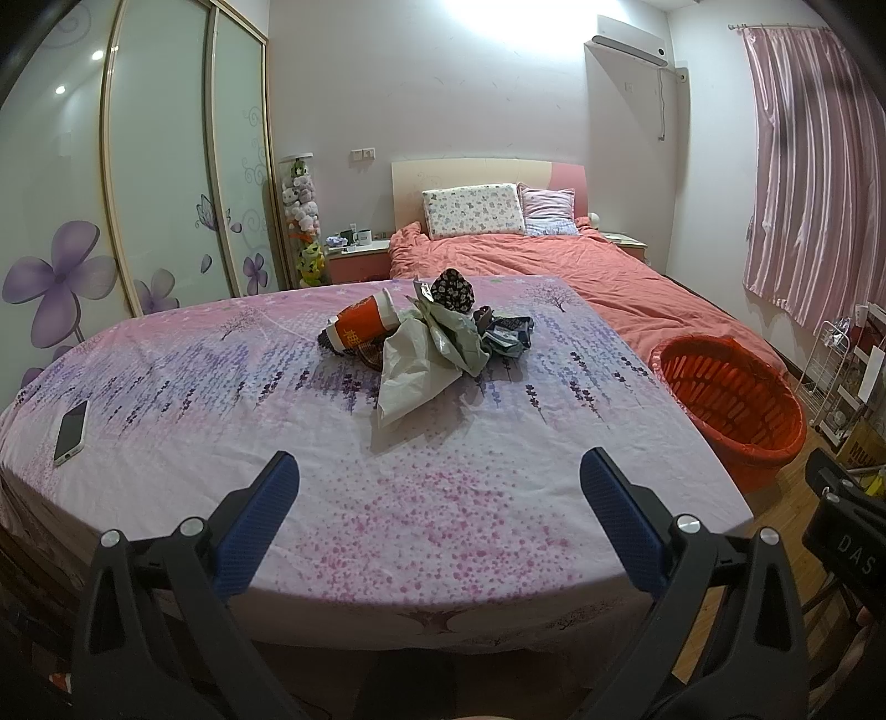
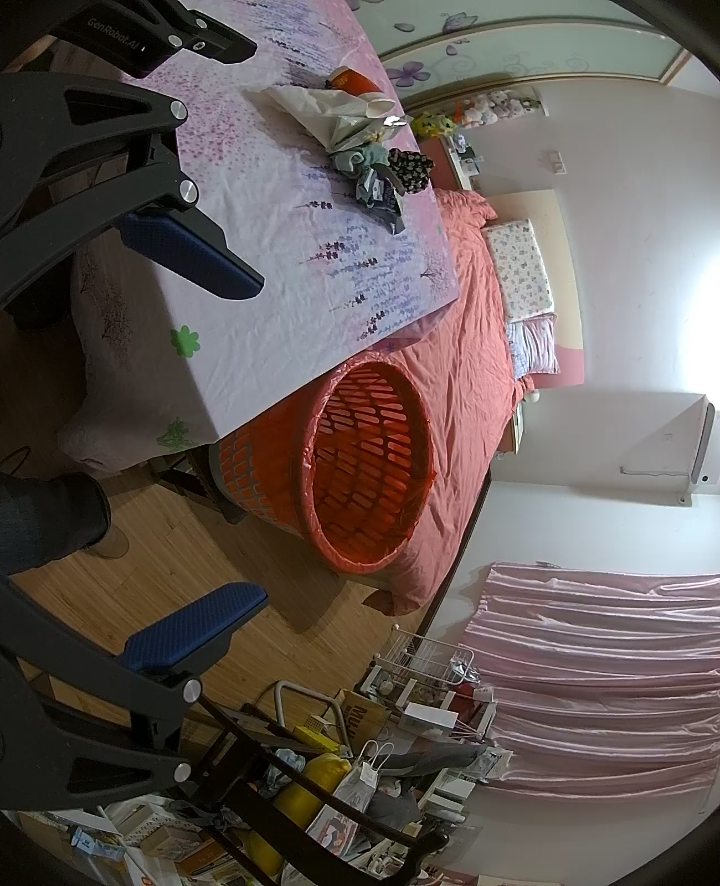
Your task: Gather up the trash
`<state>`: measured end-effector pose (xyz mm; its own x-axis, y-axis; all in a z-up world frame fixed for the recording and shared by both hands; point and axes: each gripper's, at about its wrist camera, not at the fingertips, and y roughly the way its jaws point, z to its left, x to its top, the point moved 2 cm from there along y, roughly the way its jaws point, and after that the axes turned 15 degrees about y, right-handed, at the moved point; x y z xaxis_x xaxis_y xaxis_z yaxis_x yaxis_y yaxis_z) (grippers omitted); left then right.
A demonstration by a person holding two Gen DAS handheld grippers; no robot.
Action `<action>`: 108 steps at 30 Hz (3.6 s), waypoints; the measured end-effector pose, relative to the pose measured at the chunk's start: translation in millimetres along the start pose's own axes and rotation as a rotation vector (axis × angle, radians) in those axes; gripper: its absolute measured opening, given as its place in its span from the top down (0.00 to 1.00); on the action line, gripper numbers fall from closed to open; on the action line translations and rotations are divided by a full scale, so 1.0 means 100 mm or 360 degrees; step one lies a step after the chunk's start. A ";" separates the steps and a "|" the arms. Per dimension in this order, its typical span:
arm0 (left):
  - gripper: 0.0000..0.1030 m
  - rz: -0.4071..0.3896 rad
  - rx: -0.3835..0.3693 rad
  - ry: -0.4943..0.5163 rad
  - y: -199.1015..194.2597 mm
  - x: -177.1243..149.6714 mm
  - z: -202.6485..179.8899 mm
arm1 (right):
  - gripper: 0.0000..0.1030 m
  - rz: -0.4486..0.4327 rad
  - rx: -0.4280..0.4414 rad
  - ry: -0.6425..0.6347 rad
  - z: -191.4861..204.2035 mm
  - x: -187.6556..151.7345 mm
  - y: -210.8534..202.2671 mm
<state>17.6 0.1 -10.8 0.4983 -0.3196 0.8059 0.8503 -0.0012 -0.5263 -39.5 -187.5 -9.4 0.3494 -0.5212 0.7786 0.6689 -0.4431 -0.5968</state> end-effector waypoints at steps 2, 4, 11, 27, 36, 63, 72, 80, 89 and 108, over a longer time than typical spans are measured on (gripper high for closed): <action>0.03 0.0000 0.0000 -0.0001 0.00 0.00 0.00 | 0.02 0.0001 0.0001 0.0001 0.00 0.00 0.00; 0.03 0.0001 0.0000 -0.0001 0.00 0.00 0.00 | 0.02 0.0000 0.0000 0.0000 0.00 0.00 0.00; 0.03 0.0002 -0.0002 -0.0001 0.00 0.00 0.00 | 0.02 0.0001 0.0000 0.0000 0.00 0.00 0.00; 0.03 0.0007 -0.0005 -0.0002 0.00 0.00 0.01 | 0.02 0.0002 -0.0001 -0.0001 -0.01 0.00 0.01; 0.03 0.0018 -0.0004 -0.0004 0.03 -0.03 0.00 | 0.02 0.0009 -0.0003 -0.0009 0.00 -0.01 0.03; 0.04 0.0109 -0.0008 -0.0042 1.15 0.19 0.70 | 0.02 0.0160 0.0338 -0.0108 0.62 0.11 0.67; 0.22 0.0259 -0.0206 -0.0002 1.90 0.31 0.65 | 0.11 0.0246 0.0458 -0.0131 0.95 0.21 1.02; 0.60 0.0332 -0.0411 -0.0067 2.25 0.26 0.68 | 0.25 0.0344 0.0557 -0.0153 1.34 0.26 1.39; 0.64 0.0281 -0.0339 -0.0057 2.08 0.21 1.00 | 0.40 0.0591 0.0741 -0.0124 2.01 0.28 1.80; 0.59 0.0312 -0.0325 -0.0139 2.11 0.12 1.21 | 0.89 0.0677 0.0661 -0.0106 1.62 0.24 1.96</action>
<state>223.5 110.7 -79.0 0.6697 -0.2500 0.6993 0.6893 -0.1409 -0.7106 206.1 -168.5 -76.7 0.6743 -0.5378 0.5061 0.6570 0.1240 -0.7436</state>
